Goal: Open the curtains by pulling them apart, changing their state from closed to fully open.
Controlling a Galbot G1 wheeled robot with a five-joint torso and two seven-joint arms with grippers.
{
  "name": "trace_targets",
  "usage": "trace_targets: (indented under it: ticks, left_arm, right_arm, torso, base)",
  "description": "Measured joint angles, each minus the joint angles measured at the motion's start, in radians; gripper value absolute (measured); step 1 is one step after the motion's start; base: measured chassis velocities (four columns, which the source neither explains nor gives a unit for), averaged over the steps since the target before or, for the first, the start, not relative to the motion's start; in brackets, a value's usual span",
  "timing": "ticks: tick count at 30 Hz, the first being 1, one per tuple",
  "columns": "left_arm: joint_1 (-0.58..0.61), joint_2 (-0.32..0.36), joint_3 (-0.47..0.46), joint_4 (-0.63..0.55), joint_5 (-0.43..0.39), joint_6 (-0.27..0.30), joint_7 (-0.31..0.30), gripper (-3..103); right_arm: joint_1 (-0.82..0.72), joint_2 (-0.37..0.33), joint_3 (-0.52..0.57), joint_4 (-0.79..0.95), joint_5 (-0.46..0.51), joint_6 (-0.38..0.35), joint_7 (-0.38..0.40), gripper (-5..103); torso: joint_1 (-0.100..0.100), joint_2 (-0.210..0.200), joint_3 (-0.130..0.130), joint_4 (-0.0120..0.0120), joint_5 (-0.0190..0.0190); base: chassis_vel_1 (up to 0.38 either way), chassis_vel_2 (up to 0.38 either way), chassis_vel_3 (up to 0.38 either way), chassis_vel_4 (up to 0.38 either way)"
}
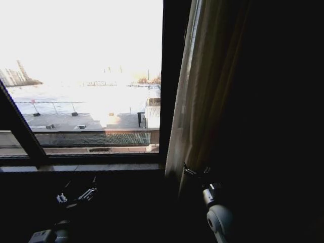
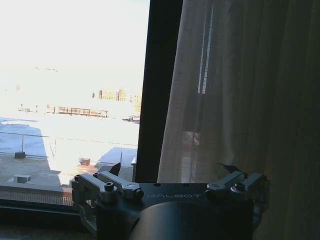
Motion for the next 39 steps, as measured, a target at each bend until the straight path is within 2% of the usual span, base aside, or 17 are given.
trace_targets:
  ticks: [13,23,39]
  left_arm:
    - [0.005,0.017,-0.016,0.001,-0.007,-0.002,0.002,100]
    - [0.024,-0.001,-0.011,-0.015,-0.004,-0.019,0.024,100]
    - [0.039,-0.006,-0.016,-0.021,-0.003,-0.034,0.026,100]
  right_arm:
    - [-0.029,0.008,-0.012,0.019,-0.041,0.021,-0.01,100]
    - [-0.059,0.007,-0.009,0.045,-0.049,0.025,-0.011,100]
    - [-0.076,0.013,-0.01,0.051,-0.07,0.039,-0.012,100]
  torso:
    - [0.0,0.0,0.0,-0.0001,-0.0001]
    - [0.0,0.0,0.0,-0.0001,0.0001]
    - [0.0,0.0,0.0,0.0,-0.0001]
  base:
    - [0.358,0.359,-0.362,-0.347]
    - [0.349,0.354,-0.343,-0.366]
    - [0.346,0.355,-0.348,-0.354]
